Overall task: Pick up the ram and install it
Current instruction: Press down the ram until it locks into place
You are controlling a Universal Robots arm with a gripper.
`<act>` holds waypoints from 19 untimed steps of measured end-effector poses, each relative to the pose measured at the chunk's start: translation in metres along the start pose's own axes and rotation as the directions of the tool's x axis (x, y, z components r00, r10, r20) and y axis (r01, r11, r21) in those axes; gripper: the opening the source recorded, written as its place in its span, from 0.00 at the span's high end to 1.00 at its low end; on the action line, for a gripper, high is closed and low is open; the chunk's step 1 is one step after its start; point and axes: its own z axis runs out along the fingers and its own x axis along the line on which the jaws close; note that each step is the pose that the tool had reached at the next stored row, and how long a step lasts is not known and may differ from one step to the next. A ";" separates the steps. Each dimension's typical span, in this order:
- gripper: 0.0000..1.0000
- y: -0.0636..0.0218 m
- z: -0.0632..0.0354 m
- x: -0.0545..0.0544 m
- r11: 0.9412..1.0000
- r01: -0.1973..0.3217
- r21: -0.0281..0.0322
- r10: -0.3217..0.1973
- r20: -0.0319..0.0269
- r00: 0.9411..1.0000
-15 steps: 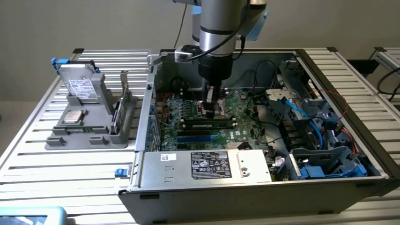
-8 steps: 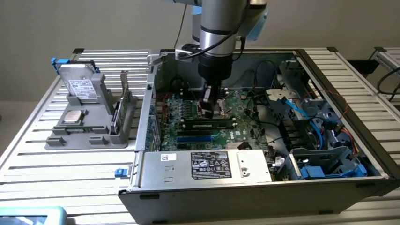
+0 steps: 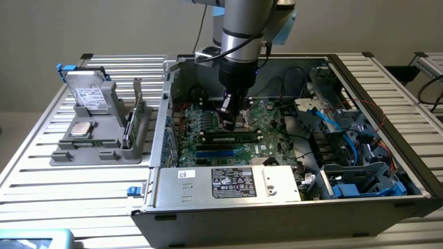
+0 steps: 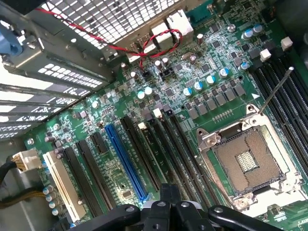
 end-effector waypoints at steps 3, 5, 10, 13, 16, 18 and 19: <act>0.89 0.0000 0.0000 0.000 0.999 -0.040 -0.007 0.040 -0.001 0.999; 0.89 0.0000 0.0000 0.000 0.998 -0.065 -0.009 0.065 0.000 0.998; 0.89 0.0000 0.0000 0.000 0.993 -0.121 -0.007 0.121 0.006 0.993; 0.89 0.0000 0.0000 0.000 0.988 -0.154 -0.006 0.154 0.009 0.988; 0.89 0.0000 0.0000 0.000 0.982 -0.188 -0.005 0.188 0.014 0.982; 0.89 0.0000 0.0000 0.000 0.978 -0.209 -0.004 0.209 0.016 0.978; 0.89 0.0000 0.0000 0.000 0.976 -0.220 -0.003 0.220 0.018 0.975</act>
